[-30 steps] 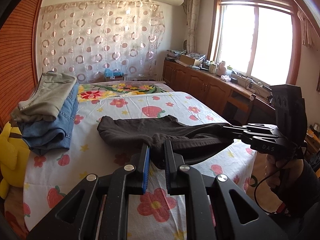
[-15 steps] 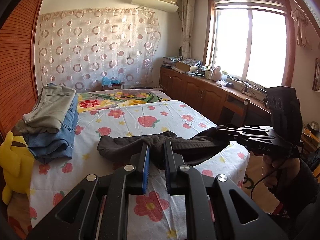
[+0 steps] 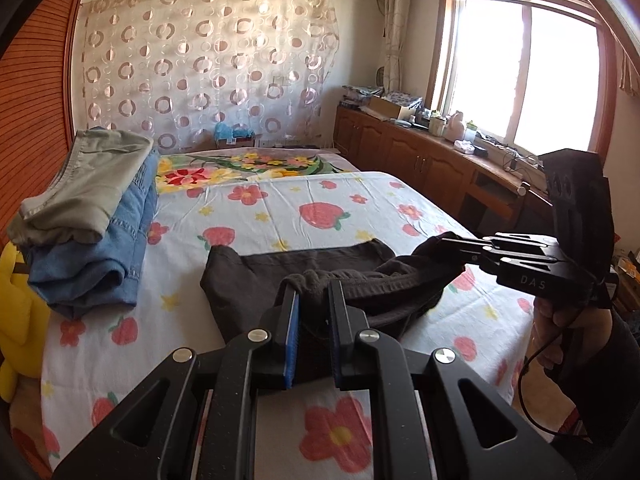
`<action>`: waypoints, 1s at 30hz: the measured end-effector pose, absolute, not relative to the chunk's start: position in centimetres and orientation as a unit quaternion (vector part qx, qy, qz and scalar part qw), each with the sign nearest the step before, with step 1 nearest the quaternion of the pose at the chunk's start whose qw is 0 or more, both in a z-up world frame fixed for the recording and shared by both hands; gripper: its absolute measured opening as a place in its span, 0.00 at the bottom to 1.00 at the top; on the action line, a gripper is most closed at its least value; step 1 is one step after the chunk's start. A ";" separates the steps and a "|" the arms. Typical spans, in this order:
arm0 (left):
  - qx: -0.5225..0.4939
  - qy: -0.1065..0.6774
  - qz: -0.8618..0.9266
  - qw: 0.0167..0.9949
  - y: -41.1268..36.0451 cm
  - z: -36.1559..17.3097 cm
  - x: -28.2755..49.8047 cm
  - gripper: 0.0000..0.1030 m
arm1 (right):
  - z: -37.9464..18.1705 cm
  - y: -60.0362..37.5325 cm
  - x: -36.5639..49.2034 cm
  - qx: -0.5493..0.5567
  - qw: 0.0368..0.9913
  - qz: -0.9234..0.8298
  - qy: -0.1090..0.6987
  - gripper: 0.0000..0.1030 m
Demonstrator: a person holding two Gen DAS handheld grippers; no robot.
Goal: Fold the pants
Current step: 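Lower the folded shorts onto the sheet and open both grippers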
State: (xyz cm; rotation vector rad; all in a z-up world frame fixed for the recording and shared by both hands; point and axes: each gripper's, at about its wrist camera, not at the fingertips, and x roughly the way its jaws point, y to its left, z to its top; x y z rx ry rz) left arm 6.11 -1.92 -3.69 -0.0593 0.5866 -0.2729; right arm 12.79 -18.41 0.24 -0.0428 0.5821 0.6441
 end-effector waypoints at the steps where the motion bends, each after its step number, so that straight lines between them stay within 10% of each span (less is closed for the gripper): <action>1: -0.028 0.288 -0.131 0.948 -1.9 -3.6 6.6 0.14 | 0.2 -18.1 13.4 -0.021 0.907 0.310 0.284 0.06; 21: -0.022 0.311 -0.103 0.945 -1.5 -5.7 10.3 0.18 | -2.1 -15.6 18.5 -0.032 0.904 0.289 0.313 0.06; 30: -0.021 0.310 -0.088 0.946 -0.8 -6.7 9.7 0.58 | -2.4 -15.0 19.3 -0.040 0.902 0.292 0.314 0.06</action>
